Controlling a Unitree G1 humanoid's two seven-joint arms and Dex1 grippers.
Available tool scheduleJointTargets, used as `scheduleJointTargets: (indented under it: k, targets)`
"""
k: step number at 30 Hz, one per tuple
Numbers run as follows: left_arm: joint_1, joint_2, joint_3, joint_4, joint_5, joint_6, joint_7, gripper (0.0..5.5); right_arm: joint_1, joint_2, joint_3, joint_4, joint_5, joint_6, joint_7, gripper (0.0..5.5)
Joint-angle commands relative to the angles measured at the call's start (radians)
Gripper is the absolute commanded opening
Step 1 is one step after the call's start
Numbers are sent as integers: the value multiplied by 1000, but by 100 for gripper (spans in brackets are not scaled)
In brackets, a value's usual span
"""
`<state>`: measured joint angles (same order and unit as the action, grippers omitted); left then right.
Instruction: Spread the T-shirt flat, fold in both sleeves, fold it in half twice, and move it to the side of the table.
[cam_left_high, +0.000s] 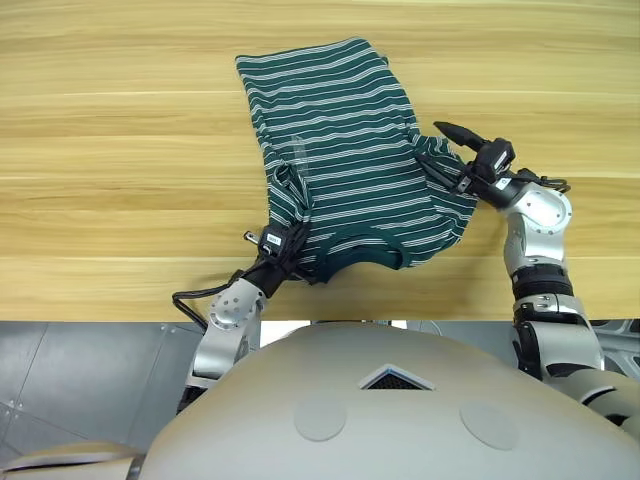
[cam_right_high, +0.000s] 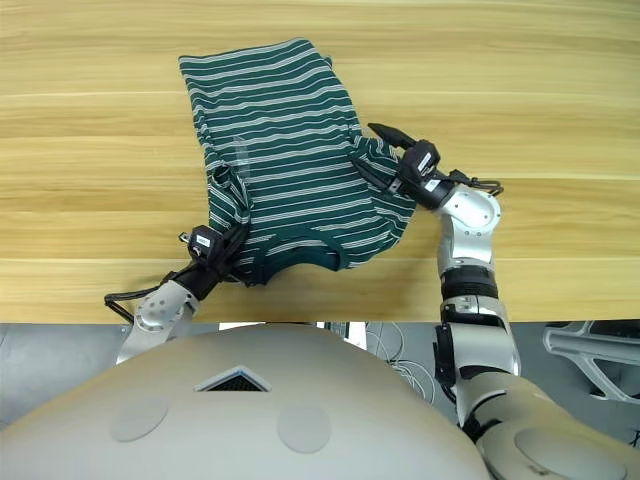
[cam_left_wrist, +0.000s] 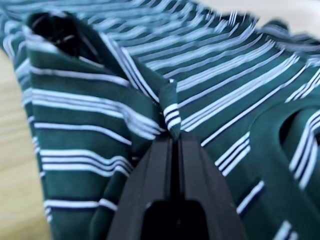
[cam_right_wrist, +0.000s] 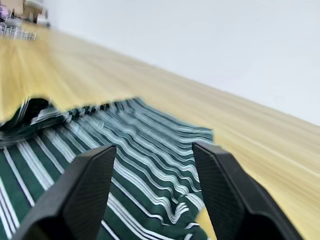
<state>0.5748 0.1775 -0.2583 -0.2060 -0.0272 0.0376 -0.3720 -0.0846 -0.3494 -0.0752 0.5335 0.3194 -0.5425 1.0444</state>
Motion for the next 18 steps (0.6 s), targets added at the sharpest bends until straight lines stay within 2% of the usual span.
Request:
scheduleJointTargets:
  k: [1,3,8,15,18]
  targets:
    - [14,9,-7,13,33,9,39,2,128,-60,-107,-132,143,223,-55,284]
    - [26,7,-16,-3,27,6,45,2,223,-71,-146,-219,194,348,-104,284]
    - [53,-8,-37,-26,35,8,82,87,399,-117,-204,-412,240,632,-239,284]
    - [80,-23,-69,-71,72,11,145,183,374,-128,-151,-403,218,885,-295,284]
    - [77,-26,-69,-79,77,7,159,187,329,-125,-124,-366,189,925,-306,284]
